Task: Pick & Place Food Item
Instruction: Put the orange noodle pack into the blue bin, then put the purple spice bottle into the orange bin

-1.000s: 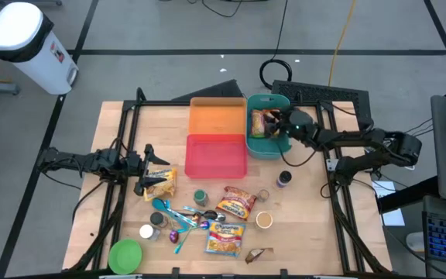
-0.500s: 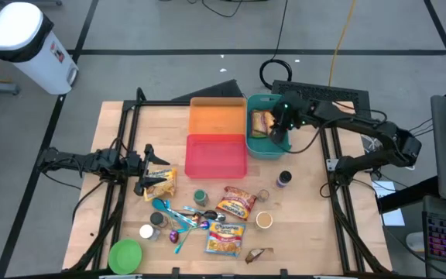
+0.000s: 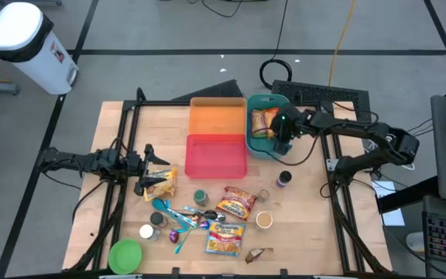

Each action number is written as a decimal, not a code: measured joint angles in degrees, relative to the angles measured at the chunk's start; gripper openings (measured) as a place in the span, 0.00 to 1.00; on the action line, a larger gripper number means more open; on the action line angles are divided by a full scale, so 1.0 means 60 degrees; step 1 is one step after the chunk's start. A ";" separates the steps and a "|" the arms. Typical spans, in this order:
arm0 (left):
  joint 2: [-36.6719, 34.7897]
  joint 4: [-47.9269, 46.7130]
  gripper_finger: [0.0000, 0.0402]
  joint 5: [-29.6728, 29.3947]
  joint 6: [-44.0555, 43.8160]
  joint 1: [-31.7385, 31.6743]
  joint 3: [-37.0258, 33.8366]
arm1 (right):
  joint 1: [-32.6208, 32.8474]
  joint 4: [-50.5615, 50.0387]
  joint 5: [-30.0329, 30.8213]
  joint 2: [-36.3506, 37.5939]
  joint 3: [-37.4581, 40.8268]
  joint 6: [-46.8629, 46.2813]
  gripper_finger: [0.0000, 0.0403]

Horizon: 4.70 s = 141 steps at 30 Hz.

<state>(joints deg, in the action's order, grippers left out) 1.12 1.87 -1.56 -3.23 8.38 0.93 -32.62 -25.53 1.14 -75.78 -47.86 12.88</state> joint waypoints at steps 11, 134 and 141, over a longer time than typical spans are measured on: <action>-0.0001 0.0003 0.70 0.0001 -0.0003 0.0001 0.0000 | -0.0070 0.0694 0.1171 -0.0069 0.0055 -0.0155 0.01; 0.0000 0.0004 0.70 0.0000 0.0000 0.0000 0.0000 | 1.1302 0.4951 0.5909 0.1794 0.6062 -1.0251 0.72; -0.0001 0.0002 0.70 0.0000 -0.0001 0.0002 0.0000 | 1.0890 0.5237 0.6289 0.1609 0.6095 -0.9956 0.72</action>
<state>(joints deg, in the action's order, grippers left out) 1.12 1.88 -1.56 -3.23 8.39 0.93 32.72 5.90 38.87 -66.12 -11.29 -46.85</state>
